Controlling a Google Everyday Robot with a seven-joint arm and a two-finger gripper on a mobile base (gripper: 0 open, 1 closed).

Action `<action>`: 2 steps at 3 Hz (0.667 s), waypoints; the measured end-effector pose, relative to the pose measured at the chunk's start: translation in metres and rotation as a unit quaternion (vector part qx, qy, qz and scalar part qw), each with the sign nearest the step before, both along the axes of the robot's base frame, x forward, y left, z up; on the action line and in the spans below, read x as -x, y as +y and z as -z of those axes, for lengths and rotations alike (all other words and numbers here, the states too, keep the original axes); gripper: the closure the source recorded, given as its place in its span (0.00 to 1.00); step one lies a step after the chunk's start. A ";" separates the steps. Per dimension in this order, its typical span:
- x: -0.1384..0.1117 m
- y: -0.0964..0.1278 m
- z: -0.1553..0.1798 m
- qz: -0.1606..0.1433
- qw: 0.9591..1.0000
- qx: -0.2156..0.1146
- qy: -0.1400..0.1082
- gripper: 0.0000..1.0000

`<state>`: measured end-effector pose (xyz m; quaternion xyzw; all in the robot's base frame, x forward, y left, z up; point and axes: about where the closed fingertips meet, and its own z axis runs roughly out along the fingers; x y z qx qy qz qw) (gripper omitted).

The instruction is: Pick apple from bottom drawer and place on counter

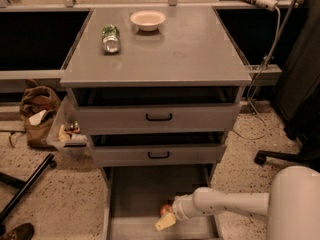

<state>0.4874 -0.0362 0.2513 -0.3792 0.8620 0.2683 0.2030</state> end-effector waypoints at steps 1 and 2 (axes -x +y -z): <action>-0.018 -0.008 0.011 0.036 0.999 -0.008 -0.027 0.00; -0.030 -0.014 0.022 0.058 0.997 -0.019 -0.040 0.00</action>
Offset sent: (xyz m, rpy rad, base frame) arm 0.0459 -0.0276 -0.0356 0.0670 -0.1127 -0.1755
